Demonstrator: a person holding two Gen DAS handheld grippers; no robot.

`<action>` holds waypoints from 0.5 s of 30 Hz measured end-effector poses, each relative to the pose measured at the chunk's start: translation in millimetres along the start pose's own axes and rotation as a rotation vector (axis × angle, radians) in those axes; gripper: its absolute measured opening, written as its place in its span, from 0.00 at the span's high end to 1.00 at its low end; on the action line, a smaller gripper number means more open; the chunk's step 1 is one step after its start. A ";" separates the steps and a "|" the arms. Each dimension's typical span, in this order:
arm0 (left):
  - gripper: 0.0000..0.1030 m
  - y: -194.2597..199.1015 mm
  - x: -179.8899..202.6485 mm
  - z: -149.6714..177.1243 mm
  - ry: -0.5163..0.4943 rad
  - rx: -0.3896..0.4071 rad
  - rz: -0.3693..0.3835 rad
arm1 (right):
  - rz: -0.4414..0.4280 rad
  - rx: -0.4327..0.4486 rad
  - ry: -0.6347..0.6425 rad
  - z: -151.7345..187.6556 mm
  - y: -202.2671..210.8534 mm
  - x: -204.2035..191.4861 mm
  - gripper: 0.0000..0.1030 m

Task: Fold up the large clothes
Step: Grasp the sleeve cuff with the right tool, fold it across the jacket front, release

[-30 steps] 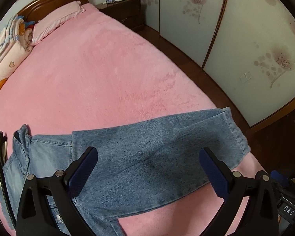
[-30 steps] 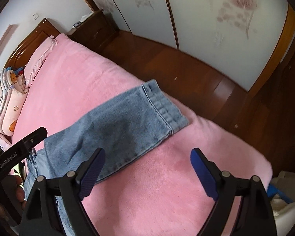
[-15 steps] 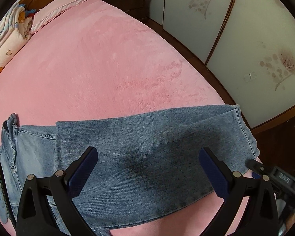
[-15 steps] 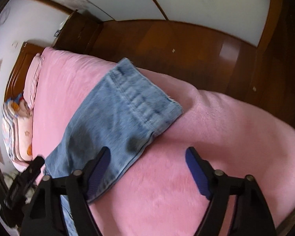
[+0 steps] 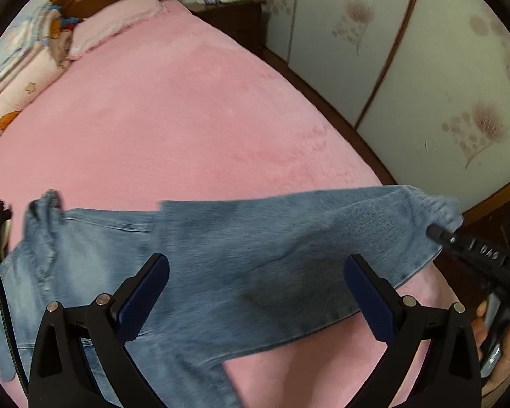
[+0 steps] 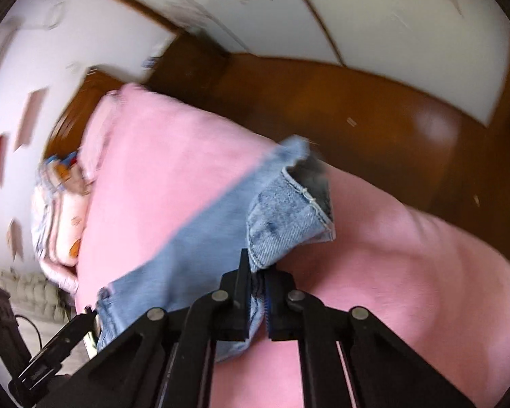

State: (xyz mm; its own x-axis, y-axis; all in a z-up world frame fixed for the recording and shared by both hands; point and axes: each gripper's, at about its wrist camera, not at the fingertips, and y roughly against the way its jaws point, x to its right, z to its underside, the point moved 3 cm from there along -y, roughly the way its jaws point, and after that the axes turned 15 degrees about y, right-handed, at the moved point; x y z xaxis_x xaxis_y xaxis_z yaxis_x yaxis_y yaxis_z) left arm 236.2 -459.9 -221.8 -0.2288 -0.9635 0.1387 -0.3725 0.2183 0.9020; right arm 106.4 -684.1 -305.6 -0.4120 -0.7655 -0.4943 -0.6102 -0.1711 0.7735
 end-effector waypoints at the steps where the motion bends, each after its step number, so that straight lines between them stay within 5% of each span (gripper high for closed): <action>1: 0.01 16.8 -14.5 -1.2 0.009 0.023 -0.002 | -0.013 0.014 0.033 -4.3 6.2 -16.1 0.95; 9: 0.01 115.4 -155.4 0.2 0.155 0.135 -0.095 | -0.197 0.060 0.409 -12.5 42.1 -219.1 0.95; 15: 0.01 154.4 -286.4 23.3 0.308 0.163 -0.152 | -0.283 0.015 0.625 41.5 17.9 -374.8 0.95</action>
State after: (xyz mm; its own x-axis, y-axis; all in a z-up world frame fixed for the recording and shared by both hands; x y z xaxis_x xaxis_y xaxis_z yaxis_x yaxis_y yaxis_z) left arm 223.3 -146.6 -131.8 0.1119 -0.9828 0.1470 -0.5251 0.0671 0.8484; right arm 221.8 -374.5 -122.9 0.2300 -0.9077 -0.3509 -0.6480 -0.4119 0.6406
